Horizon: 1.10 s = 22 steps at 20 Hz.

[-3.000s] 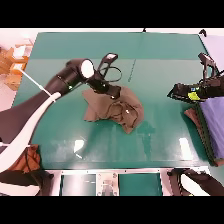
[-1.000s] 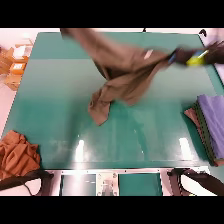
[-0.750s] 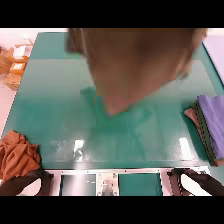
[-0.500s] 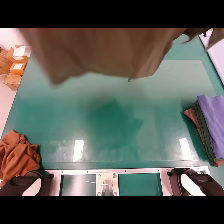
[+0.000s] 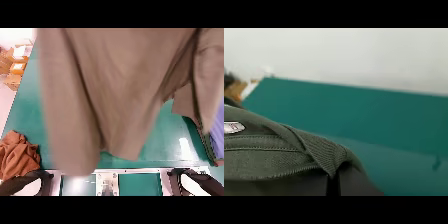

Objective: Fold the shirts.

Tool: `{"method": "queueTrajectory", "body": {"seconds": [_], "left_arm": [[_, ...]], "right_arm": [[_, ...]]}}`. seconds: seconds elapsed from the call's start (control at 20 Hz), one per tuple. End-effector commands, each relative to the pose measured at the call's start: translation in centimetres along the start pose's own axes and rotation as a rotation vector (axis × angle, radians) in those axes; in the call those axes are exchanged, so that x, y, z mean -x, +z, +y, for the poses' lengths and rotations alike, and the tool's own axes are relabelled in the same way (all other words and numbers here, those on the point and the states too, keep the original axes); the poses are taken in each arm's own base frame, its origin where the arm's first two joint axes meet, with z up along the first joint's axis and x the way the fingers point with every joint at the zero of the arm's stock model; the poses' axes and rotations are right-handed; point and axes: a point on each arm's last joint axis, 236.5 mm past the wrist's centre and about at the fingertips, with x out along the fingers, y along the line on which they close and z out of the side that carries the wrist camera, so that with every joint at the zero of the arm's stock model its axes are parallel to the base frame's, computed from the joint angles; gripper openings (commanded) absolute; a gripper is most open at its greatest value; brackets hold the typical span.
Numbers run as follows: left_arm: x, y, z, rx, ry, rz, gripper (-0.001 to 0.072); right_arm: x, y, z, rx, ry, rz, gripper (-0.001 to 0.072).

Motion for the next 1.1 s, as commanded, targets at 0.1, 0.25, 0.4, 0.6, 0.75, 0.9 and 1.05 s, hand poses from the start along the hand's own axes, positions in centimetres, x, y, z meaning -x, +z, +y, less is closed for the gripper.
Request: {"method": "queueTrajectory", "body": {"seconds": [0.1,0.25,0.4,0.6,0.75,0.9,1.05], "left_arm": [[-11.6,-21.1,6.0,0.222,-0.013,0.396,0.0028],[-14.6,-31.2,4.6,0.229,-0.062,0.562,0.0028],[-16.4,-39.6,3.5,0.192,-0.079,0.668,0.0029],[-14.9,-45.4,3.1,0.260,-0.089,0.835,0.0606],[-9.8,-42.7,4.0,0.358,-0.093,1.006,0.0668],[-2.8,-41.5,5.8,0.436,-0.028,1.226,0.0668],[4.1,-44.7,6.2,0.498,0.074,1.475,0.0589]], "right_arm": [[-14.2,-11.7,-8.5,-0.190,-0.037,0.303,0.0022],[-19.9,-20.4,-12.3,-0.292,-0.059,0.501,0.0022],[-23.1,-27.6,-14.7,-0.368,-0.074,0.647,0.0021],[-24.0,-32.0,-16.1,-0.419,-0.084,0.745,0.0021],[-22.8,-31.8,-18.8,-0.453,-0.122,0.739,0.0021],[-21.0,-31.9,-21.8,-0.504,-0.163,0.742,0.0021],[-19.8,-32.2,-23.7,-0.525,-0.193,0.749,0.0021]]}}
